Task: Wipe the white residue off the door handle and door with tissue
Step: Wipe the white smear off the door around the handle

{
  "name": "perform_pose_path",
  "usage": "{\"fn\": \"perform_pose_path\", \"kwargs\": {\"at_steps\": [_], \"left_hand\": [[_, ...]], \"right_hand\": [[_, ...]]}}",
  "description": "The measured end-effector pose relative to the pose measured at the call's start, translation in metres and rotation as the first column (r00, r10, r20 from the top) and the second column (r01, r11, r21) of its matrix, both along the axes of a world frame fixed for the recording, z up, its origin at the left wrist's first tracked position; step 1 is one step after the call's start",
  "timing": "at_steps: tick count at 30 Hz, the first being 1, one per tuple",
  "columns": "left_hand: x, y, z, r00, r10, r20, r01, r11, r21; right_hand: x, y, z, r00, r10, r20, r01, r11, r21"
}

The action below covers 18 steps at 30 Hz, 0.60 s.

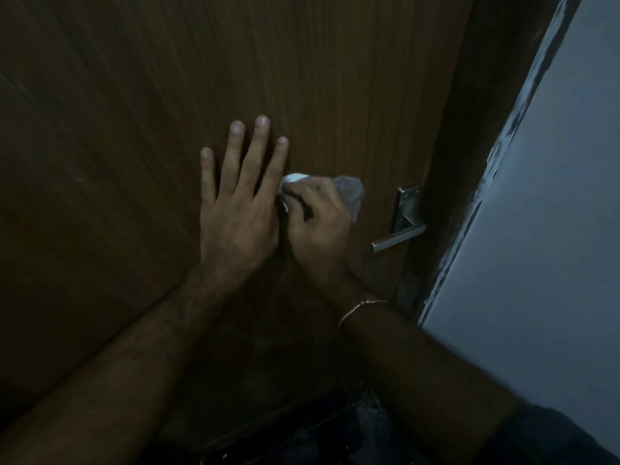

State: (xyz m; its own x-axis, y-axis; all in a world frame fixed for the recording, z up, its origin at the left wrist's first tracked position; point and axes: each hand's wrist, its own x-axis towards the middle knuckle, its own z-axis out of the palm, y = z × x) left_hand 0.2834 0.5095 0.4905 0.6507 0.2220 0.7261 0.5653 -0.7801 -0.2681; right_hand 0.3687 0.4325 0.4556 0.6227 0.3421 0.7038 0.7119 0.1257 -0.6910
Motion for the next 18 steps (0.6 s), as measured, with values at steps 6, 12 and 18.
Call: {"fn": "perform_pose_path", "kwargs": {"at_steps": [6, 12, 18], "left_hand": [[-0.004, 0.002, 0.002, 0.999, -0.003, -0.039, 0.002, 1.000, -0.015], [-0.002, -0.003, 0.003, 0.999, 0.015, -0.031, -0.017, 0.999, -0.047], [-0.002, -0.006, 0.005, 0.999, 0.001, -0.041, -0.003, 0.999, -0.054]], "right_hand": [[0.085, -0.030, 0.009, 0.875, -0.330, -0.354, 0.393, 0.911, 0.121], [0.053, -0.013, -0.003, 0.990, -0.141, -0.008, 0.142, 0.989, 0.053], [0.050, -0.013, -0.005, 0.985, -0.173, -0.012, 0.173, 0.984, 0.031]]}}
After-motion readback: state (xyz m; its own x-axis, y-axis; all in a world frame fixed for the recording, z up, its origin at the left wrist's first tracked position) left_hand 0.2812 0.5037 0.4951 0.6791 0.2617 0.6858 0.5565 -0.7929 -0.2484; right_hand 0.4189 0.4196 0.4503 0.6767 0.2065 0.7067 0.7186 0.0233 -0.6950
